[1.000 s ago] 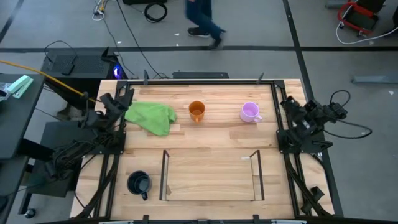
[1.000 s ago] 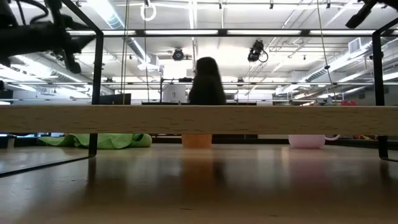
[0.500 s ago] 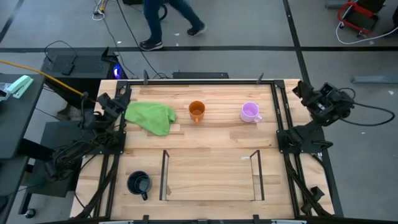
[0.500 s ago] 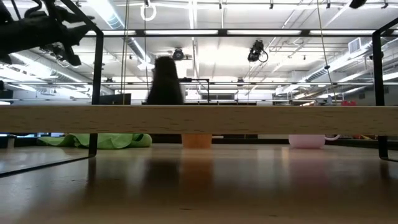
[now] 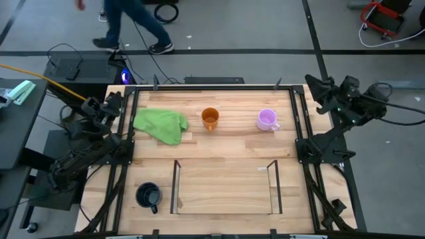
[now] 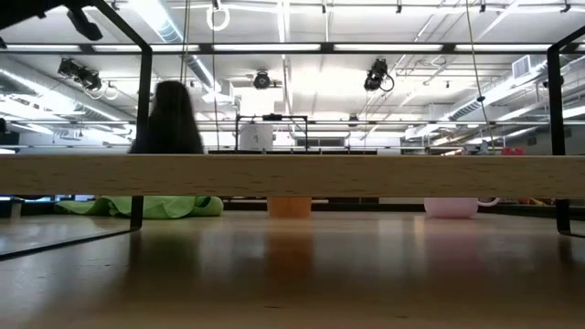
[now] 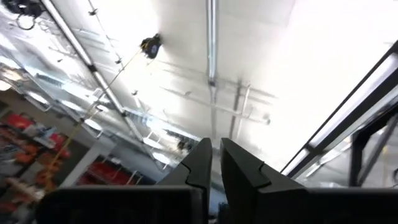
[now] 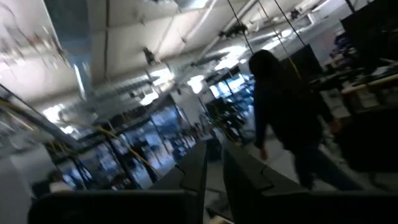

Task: Stack small to large cups/mugs on shelf
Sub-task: Put the pink cup on the shelf

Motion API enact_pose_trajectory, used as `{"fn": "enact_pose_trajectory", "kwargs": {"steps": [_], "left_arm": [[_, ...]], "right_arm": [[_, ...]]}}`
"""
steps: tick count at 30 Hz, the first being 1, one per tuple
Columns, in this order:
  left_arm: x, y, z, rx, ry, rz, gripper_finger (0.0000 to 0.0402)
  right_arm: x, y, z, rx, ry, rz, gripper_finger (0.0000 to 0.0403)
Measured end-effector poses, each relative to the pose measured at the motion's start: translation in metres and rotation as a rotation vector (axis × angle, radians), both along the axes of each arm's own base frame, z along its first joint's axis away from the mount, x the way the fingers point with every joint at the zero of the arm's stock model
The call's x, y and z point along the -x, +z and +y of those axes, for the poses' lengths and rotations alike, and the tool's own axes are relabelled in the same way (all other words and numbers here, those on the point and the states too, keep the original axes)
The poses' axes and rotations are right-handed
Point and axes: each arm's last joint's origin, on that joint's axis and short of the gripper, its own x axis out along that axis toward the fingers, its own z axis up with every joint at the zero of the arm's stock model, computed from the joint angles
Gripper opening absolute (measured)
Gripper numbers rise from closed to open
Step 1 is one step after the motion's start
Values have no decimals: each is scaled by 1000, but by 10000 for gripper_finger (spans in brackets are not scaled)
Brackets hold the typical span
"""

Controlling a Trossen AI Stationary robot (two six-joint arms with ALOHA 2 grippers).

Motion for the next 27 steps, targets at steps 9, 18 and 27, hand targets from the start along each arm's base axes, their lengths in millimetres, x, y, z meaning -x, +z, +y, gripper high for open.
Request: {"fn": "enact_pose_trajectory", "kwargs": {"steps": [9,18,27], "left_arm": [[-7,42,5,5,65,144,69],[-43,77,29,8,23,410,105],[-75,79,51,46,-40,519,128]], "right_arm": [[3,40,-3,-62,-36,255,58],[26,51,-15,-162,-36,440,61],[36,27,-20,-326,-66,573,85]]}}
